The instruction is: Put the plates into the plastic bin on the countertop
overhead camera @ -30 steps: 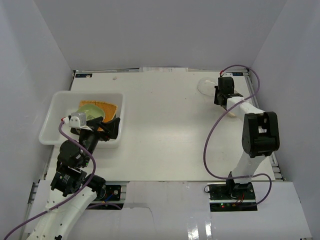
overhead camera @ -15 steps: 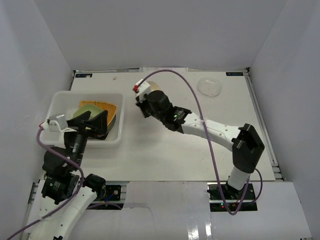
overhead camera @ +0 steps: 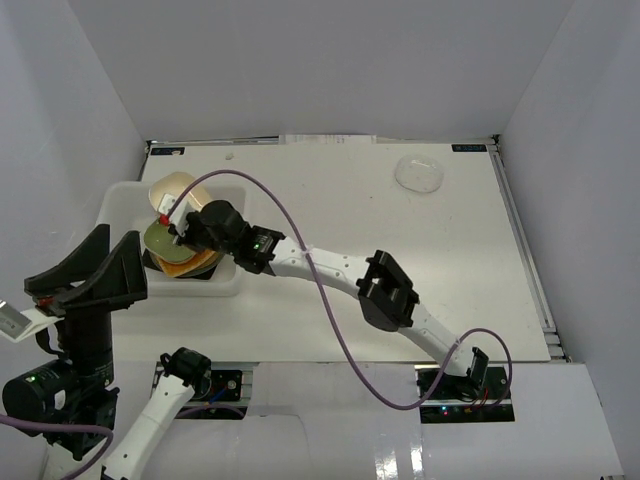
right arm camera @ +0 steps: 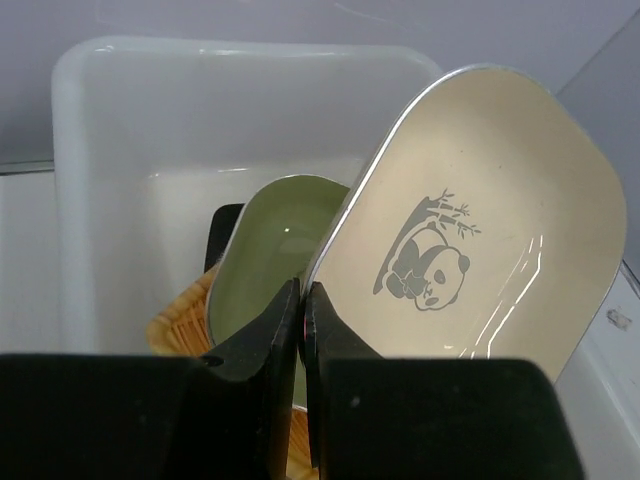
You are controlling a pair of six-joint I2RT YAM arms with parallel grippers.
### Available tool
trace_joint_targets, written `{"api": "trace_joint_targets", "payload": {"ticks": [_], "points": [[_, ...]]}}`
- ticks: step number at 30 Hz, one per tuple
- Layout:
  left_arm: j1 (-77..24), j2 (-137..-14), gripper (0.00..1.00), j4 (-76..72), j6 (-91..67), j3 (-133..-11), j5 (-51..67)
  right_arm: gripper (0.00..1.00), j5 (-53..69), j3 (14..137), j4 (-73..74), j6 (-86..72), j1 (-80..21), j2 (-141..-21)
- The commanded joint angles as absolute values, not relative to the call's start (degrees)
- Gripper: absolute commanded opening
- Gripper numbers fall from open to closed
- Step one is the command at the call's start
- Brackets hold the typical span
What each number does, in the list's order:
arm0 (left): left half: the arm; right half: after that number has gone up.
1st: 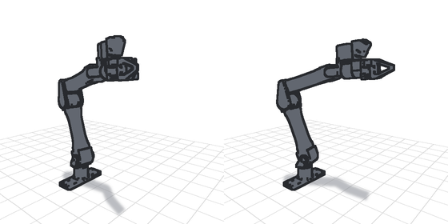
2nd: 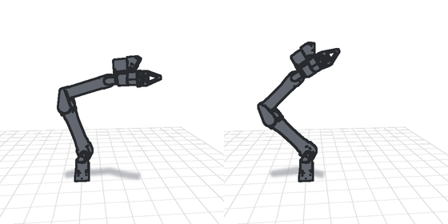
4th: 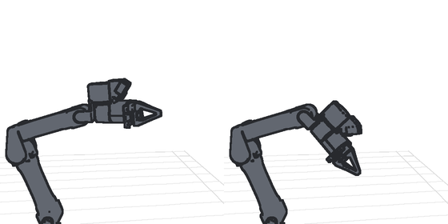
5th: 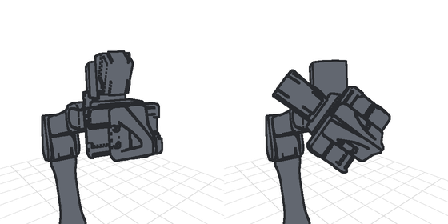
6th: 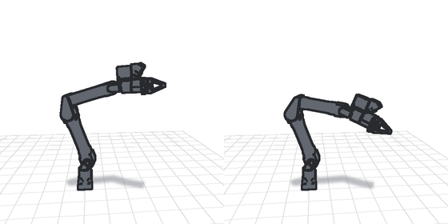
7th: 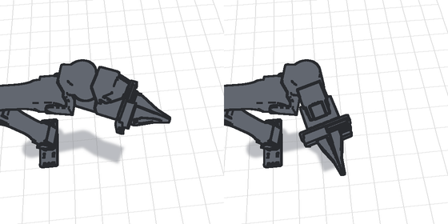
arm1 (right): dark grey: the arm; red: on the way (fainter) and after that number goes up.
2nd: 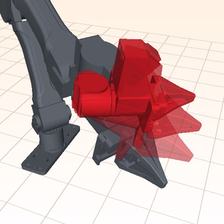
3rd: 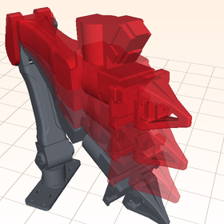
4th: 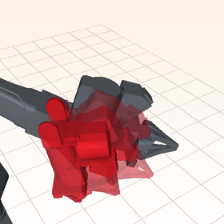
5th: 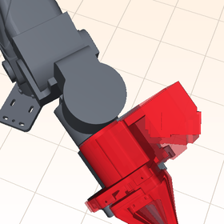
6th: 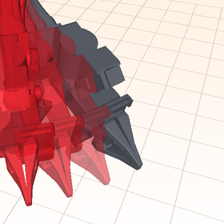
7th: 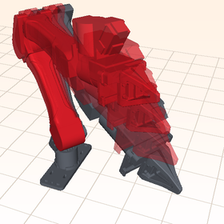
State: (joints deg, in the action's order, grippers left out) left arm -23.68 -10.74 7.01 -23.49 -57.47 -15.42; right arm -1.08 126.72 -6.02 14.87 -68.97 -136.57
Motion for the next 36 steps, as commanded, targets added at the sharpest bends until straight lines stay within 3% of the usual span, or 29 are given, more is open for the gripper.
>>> {"api": "trace_joint_targets", "payload": {"ticks": [1,3,6,7,9,13,15,21,24,28,32,36], "points": [[-23.38,-12.22,0.98,11.33,-23.03,-58.45,-15.56,0.08,-2.19,134.28,-8.08,19.33,-71.36,-139.91],[-23.29,-12.04,0.98,11.86,-23.20,-57.92,-15.47,0.10,-3.25,134.03,-10.10,19.34,-71.81,-141.50],[-23.38,-11.87,0.98,12.21,-23.38,-57.04,-15.29,0.42,-6.41,133.51,-10.28,19.07,-71.98,-141.16],[-23.38,-11.78,0.98,12.39,-23.29,-56.78,-15.29,0.58,-6.94,129.24,-11.94,19.16,-72.16,-139.76],[-23.38,-11.69,0.98,12.22,-23.29,-56.08,-16.17,0.68,-7.21,122.90,-18.59,18.38,-72.25,-133.79],[-23.38,-12.13,0.98,10.73,-22.59,-54.94,-16.70,0.68,-7.38,112.35,-23.88,14.42,-70.85,-124.04],[-23.29,-12.66,0.98,9.93,-22.50,-54.06,-16.44,0.66,-7.47,101.47,-26.97,12.58,-68.56,-116.74],[-23.29,-13.36,0.98,10.11,-23.03,-45.89,-13.45,0.56,-12.56,76.68,-25.77,5.54,-53.11,-102.75],[-23.29,-13.71,0.98,9.76,-22.50,-40.88,-12.66,0.56,-18.27,74.27,-17.61,5.88,-42.39,-103.18],[-23.38,-14.94,0.98,9.05,-22.06,-38.15,-9.77,0.74,-18.72,79.34,-7.76,8.44,-28.61,-108.35],[-23.29,-15.82,0.98,9.23,-21.89,-37.79,-8.53,0.76,-22.85,84.72,-0.10,-3.09,-18.57,-114.42],[-23.29,-16.43,0.98,9.23,-21.71,-37.88,-8.09,0.72,-11.36,79.73,0.27,-17.62,-8.37,-113.38]]}}
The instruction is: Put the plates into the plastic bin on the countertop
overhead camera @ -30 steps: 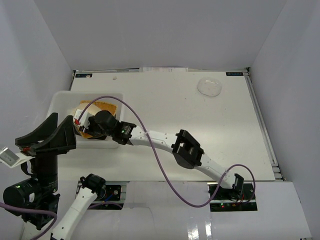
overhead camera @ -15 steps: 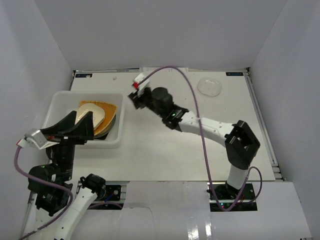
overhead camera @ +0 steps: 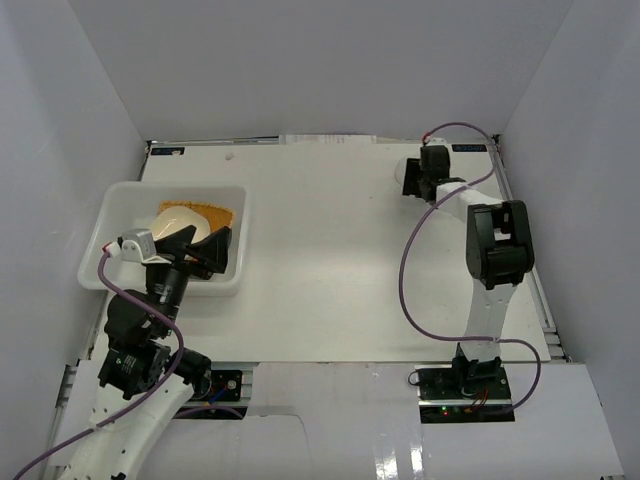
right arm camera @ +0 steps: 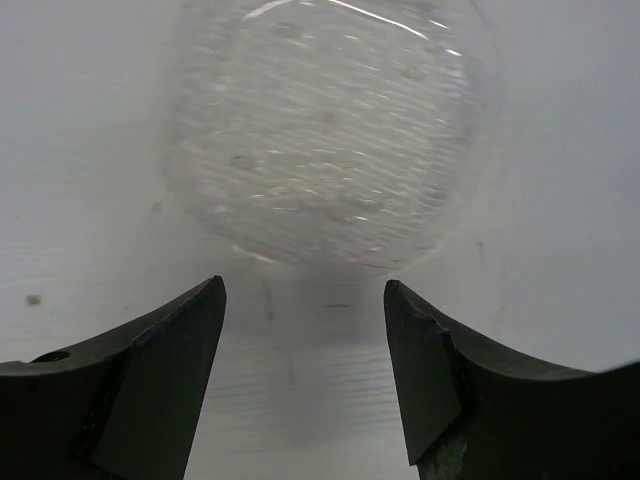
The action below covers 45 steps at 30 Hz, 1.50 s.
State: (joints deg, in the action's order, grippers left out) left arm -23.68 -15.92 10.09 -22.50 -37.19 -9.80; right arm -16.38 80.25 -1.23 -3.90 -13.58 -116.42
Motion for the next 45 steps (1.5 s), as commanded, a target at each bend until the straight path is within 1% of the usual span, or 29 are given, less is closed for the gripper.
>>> {"api": "trace_joint_targets", "payload": {"ticks": [1,4,9,12,13,14,15,18,21,22,24,25,29,30,32,33,36,37,38,40,41,42,44,45], "points": [[-23.38,-16.78,0.98,9.23,-21.62,-37.79,-7.82,0.70,-8.81,78.24,-3.48,-18.88,-6.17,-112.94],[-23.29,-17.22,0.98,9.14,-21.62,-37.88,-7.12,0.68,-5.45,75.85,-5.89,-21.61,-4.05,-113.46],[-23.29,-17.75,0.98,9.14,-21.45,-37.88,-7.03,0.68,-5.80,74.88,-8.78,-27.50,-1.59,-114.87],[-23.29,-18.19,0.98,9.23,-21.27,-37.97,-6.86,0.69,-2.21,77.24,-10.45,-32.86,1.48,-118.82],[-23.29,-18.19,0.98,9.14,-21.27,-37.97,-6.77,0.68,-0.54,77.86,-10.89,-35.57,2.45,-121.00],[-23.29,-18.19,0.98,9.14,-21.27,-37.97,-6.77,0.65,1.47,78.48,-11.07,-36.81,2.81,-122.07],[-23.29,-18.28,0.98,9.23,-21.10,-38.06,-6.77,0.55,1.75,79.36,-11.25,-37.87,3.25,-122.78],[-23.20,-18.28,0.98,9.23,-21.01,-37.97,-6.86,0.40,0.71,78.75,-12.04,-40.69,3.34,-123.93],[-23.20,-18.28,0.98,9.14,-20.92,-37.97,-6.59,0.13,0.26,75.60,-14.76,-42.62,3.43,-123.05],[-23.29,-18.28,0.98,9.05,-20.92,-37.97,-6.42,0.08,0.35,72.80,-17.90,-42.89,3.51,-121.31],[-23.29,-18.28,0.98,8.97,-20.92,-37.88,-5.80,0.08,1.92,69.10,-21.43,-43.07,3.25,-117.19],[-23.20,-18.28,0.98,8.88,-20.92,-37.88,-5.45,0.08,2.80,65.34,-25.01,-43.07,2.99,-115.51],[-23.20,-18.02,0.98,8.44,-20.92,-37.79,-3.88,0.08,6.06,56.80,-28.64,-41.31,0.09,-105.14],[-23.29,-18.02,0.98,8.18,-20.83,-37.71,-3.00,0.08,7.20,55.30,-29.52,-40.44,-3.83,-100.59],[-23.20,-18.11,0.98,7.65,-20.57,-37.62,-0.89,0.08,6.77,53.53,-29.01,-39.12,-8.15,-96.61],[-23.20,-18.11,0.98,7.47,-20.48,-37.53,-0.53,0.08,6.07,53.87,-28.39,-38.33,-13.57,-93.89],[-23.12,-18.11,0.98,7.29,-20.39,-37.44,-0.53,0.08,4.14,58.52,-26.02,-36.13,-25.11,-92.99],[-22.94,-18.02,0.98,7.38,-20.30,-37.44,-0.79,0.08,3.87,60.10,-25.84,-35.86,-27.75,-93.51],[-22.77,-17.67,0.98,7.38,-20.22,-37.53,-0.97,0.08,3.52,63.95,-25.06,-35.69,-32.82,-94.39],[-22.06,-16.70,0.98,7.38,-20.39,-37.53,-2.81,0.08,1.94,68.71,-23.91,-34.55,-37.59,-98.07],[-21.71,-16.18,0.98,7.30,-20.48,-37.44,-3.86,0.08,0.98,71.17,-23.38,-33.85,-41.97,-99.65],[-21.27,-14.95,0.98,7.12,-21.00,-37.27,-6.83,0.08,-1.47,76.85,-21.90,-33.05,-44.01,-103.06],[-20.74,-13.98,0.98,6.42,-21.79,-37.35,-9.74,0.08,-2.02,83.20,-20.05,-31.29,-48.92,-108.68],[-20.83,-13.71,0.98,7.11,-22.49,-38.05,-11.15,0.08,-2.20,90.28,-17.60,-30.42,-50.52,-110.90]]}}
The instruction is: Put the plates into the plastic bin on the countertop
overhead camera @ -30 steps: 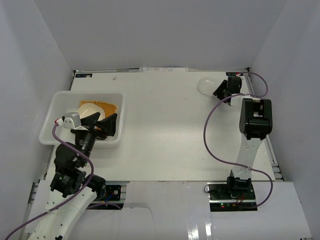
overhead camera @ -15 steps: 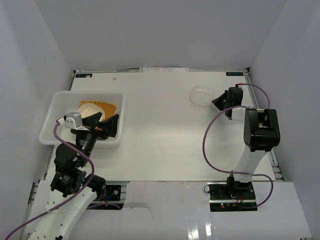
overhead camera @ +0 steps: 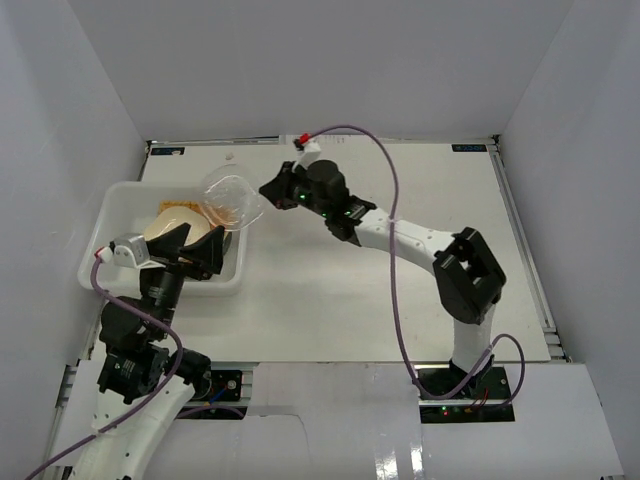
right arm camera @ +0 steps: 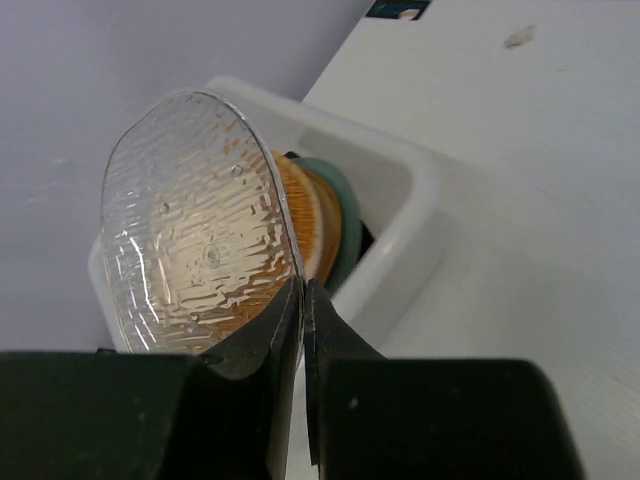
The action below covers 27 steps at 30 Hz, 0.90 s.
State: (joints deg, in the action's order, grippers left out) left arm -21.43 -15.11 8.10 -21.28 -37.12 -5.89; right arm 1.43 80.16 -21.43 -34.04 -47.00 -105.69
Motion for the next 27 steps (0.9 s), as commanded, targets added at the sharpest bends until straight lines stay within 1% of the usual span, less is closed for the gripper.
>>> {"api": "trace_joint_targets", "payload": {"ticks": [1,2,3,4,5,6,8,10,13,15,16,17,19,20,23,25,26,27], "points": [[-20.74,-13.80,0.98,7.47,-22.50,-39.01,-11.34,0.08,-2.72,94.18,-15.75,-29.63,-51.93,-112.92],[-20.74,-13.89,0.98,7.91,-22.59,-40.07,-11.51,0.08,-3.42,98.31,-13.91,-27.44,-54.47,-115.20],[-20.83,-14.32,0.98,8.95,-22.59,-42.08,-11.69,0.08,-5.34,102.44,-9.97,-26.38,-55.62,-120.01],[-20.83,-15.46,0.98,9.83,-22.50,-43.23,-12.12,0.08,-6.49,110.66,-8.37,-25.50,-56.50,-122.41],[-20.74,-16.16,0.98,10.80,-22.50,-44.63,-12.13,0.08,-7.46,115.00,-6.87,-24.44,-58.08,-127.65],[-20.83,-18.00,0.98,13.07,-22.24,-47.78,-11.61,0.08,-9.56,123.49,-3.81,-23.13,-58.70,-130.49],[-20.83,-19.33,0.98,15.28,-22.24,-50.61,-11.17,0.08,-9.76,130.92,-1.50,-23.38,-59.24,-137.59],[-20.83,-20.04,0.98,17.48,-22.24,-53.52,-10.46,0.08,-8.35,134.81,-2.19,-25.74,-59.33,-140.18],[-20.83,-19.08,0.98,17.84,-22.41,-54.49,-10.20,0.08,-8.18,131.93,-5.70,-28.03,-59.76,-140.19],[-20.83,-18.46,0.98,17.84,-22.41,-54.67,-10.55,0.17,-7.65,131.48,-5.28,-27.69,-60.03,-140.27],[-20.83,-18.46,0.98,17.84,-22.50,-54.93,-10.55,0.25,-7.73,131.48,-4.58,-27.60,-60.12,-140.19],[-20.83,-18.72,0.98,17.84,-22.59,-55.11,-10.46,0.44,-7.30,130.96,-3.87,-27.42,-60.03,-139.32],[-20.83,-19.24,0.98,17.93,-22.85,-55.54,-10.20,0.69,-7.21,128.86,-4.74,-26.38,-60.12,-137.30],[-20.83,-19.51,0.98,17.84,-22.94,-55.63,-10.02,0.84,-7.21,126.50,-6.31,-25.85,-60.03,-134.50],[-20.83,-20.65,0.98,17.67,-22.77,-56.42,-10.02,0.93,-6.68,125.33,-5.98,-22.86,-59.59,-129.66],[-20.83,-21.71,0.98,17.67,-22.41,-57.13,-10.55,0.95,-6.50,121.48,-5.45,-20.93,-59.41,-126.23],[-20.83,-22.06,0.98,17.75,-22.24,-57.65,-10.37,0.98,-6.85,119.12,-5.71,-19.35,-59.50,-121.95],[-20.74,-22.41,0.98,17.67,-22.50,-57.74,-9.85,0.98,-6.94,112.48,-6.50,-18.73,-59.41,-119.47]]}}
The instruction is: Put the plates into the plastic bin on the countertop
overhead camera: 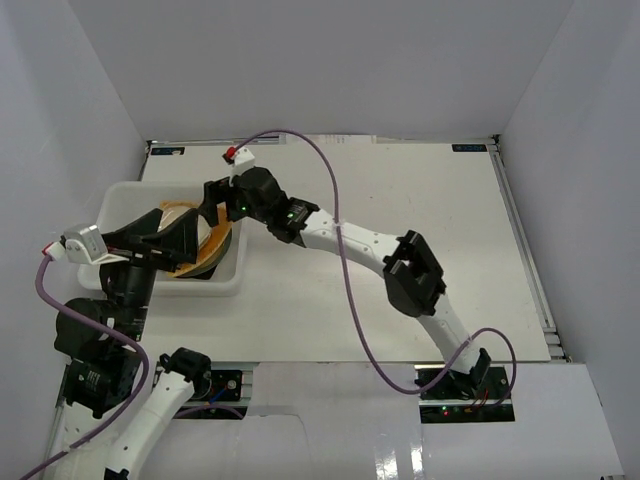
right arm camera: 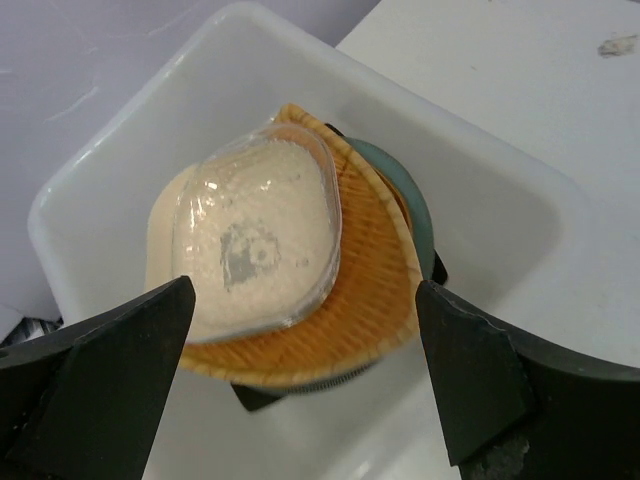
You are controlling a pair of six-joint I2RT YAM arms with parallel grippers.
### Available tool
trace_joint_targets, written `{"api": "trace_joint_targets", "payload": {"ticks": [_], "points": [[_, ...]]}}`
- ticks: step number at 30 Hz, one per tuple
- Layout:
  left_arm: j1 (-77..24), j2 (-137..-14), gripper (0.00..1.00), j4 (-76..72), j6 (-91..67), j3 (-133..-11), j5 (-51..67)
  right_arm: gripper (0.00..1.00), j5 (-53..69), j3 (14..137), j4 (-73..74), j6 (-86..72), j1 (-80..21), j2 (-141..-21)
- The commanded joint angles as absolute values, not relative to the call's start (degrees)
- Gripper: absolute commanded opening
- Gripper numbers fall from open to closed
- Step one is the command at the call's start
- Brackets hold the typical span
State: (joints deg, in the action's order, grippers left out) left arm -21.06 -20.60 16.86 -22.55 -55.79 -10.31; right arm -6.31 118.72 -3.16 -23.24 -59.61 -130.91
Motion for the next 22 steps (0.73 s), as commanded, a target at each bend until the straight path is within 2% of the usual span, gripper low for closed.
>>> {"api": "trace_joint_targets", "payload": {"ticks": [1,2,3,6,7,9,10,13,16,19,22], "points": [[-20.83,-22.50,0.98,17.49,-22.76,-57.83,-9.58,0.97,-7.12,108.24,-7.55,-18.02,-59.33,-116.92],[-20.83,-22.76,0.98,17.58,-23.02,-57.83,-9.23,0.92,-7.21,103.41,-8.95,-16.80,-59.33,-111.15],[-20.83,-22.85,0.98,17.58,-23.29,-57.57,-8.79,0.90,-7.29,93.01,-12.53,-16.35,-59.41,-107.87],[-20.83,-23.03,0.98,17.84,-23.73,-56.08,-6.16,0.90,-8.26,78.53,-16.08,-15.03,-59.06,-95.13],[-20.92,-23.03,0.98,18.10,-23.99,-55.64,-4.50,0.90,-9.04,69.70,-16.87,-14.25,-59.15,-87.96],[-20.83,-22.68,0.98,19.07,-23.91,-53.97,-1.95,0.90,-12.55,60.86,-17.23,-13.45,-59.06,-79.94],[-20.83,-21.89,0.98,19.42,-23.91,-53.18,0.33,0.90,-13.96,52.82,-17.14,-13.27,-59.15,-71.54],[-20.83,-19.96,0.98,21.00,-23.82,-49.40,5.26,0.90,-24.65,40.05,-13.30,-12.74,-59.24,-55.27],[-20.92,-17.41,0.98,25.47,-25.30,-46.33,5.45,0.90,-31.97,32.12,-5.66,-16.41,-59.24,-41.29],[-20.83,-13.90,0.98,24.88,-27.33,-40.46,6.15,0.90,-33.48,26.47,-4.83,-17.84,-59.15,-30.46],[-20.92,-12.21,0.98,19.80,-29.88,-37.80,7.73,0.90,-34.97,25.39,-3.09,-15.75,-59.15,-24.46]]}}
